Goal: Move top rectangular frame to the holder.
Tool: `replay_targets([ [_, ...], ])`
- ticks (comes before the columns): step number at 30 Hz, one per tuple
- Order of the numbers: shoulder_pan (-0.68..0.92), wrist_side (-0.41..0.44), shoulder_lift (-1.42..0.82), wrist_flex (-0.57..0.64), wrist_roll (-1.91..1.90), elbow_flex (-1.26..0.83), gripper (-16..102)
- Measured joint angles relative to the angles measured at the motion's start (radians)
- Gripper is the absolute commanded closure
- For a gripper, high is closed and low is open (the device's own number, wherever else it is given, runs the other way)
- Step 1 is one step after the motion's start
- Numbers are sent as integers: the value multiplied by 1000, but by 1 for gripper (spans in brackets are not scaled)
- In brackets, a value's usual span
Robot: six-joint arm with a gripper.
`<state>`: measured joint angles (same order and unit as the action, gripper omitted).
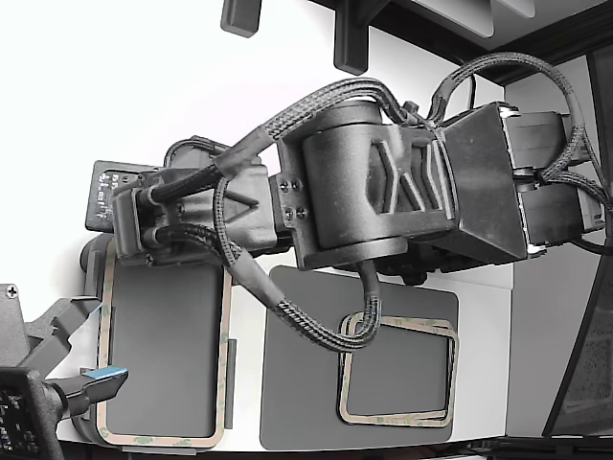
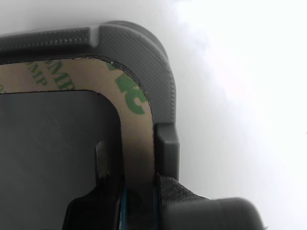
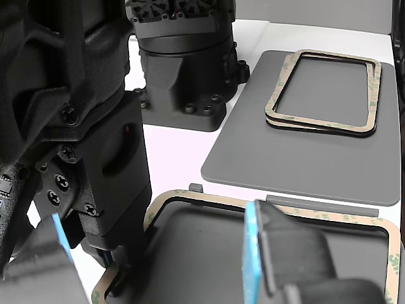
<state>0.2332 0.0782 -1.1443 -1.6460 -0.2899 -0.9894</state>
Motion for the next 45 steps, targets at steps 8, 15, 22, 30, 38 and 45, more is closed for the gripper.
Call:
replay_targets([
  [8,0,-2,5,0,3,2,96],
  [15,0,-2,12,2,5,2,96],
  [22,0,-5,14,2,5,2,96],
  [30,0,-5,17,2,6,2,96],
  [38,2,-3,20,3,-5,2,96],
  [45,2,-2,20,3,-8,2,96],
])
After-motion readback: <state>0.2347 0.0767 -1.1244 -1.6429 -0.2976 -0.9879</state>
